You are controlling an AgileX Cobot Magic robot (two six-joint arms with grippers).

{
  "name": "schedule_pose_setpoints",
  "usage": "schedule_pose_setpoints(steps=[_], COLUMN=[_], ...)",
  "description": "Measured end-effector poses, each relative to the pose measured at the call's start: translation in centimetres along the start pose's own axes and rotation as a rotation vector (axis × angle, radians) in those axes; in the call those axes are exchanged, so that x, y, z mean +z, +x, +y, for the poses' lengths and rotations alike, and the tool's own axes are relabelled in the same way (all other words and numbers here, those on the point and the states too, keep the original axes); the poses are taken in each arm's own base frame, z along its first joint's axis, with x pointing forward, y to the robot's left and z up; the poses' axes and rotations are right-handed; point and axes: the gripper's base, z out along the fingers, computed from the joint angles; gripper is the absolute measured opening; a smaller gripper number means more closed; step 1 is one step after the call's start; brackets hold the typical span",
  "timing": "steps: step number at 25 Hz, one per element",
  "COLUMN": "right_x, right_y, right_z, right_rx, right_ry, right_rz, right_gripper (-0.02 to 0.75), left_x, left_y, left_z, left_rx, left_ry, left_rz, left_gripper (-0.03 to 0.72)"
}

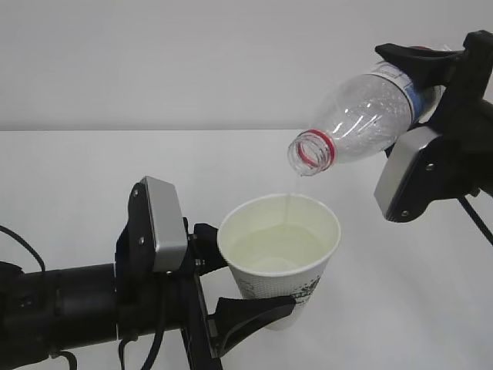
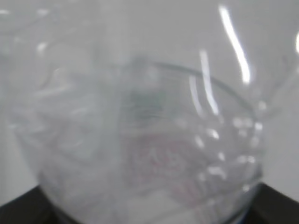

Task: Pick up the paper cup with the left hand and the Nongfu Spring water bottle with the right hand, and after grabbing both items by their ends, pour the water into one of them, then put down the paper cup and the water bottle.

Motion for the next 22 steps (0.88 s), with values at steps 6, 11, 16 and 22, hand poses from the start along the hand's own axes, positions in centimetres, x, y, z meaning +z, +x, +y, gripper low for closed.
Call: schedule_pose_setpoints(steps=[6,11,16,22], right_x=[0.0,0.0,-0.37,-0.95], right_y=[0.08,0.17,0.13,0.08], right_z=[-0.02,-0.05,0.33,0.92], right_rx=[0.065,0.127,0.22,0.351], right_ry=[0.002,0.007,-0.004,-0.019], right_rz=[0.009,0.018,0.022,0.031], right_gripper=[0.496,0.496,0.496,0.496], left_x=[0.0,0.0,0.0,0.0], left_y=[0.0,0.0,-0.01,-0.01], left_z=[0.02,0.02,0.04,0.04], left_rx=[-0.001,-0.001,-0.002,-0.002], left_ry=[-0.002,-0.002,-0.004,-0.004], left_rz=[0.0,0.0,-0.001,-0.001], left_gripper=[0.492,0.492,0.492,0.492])
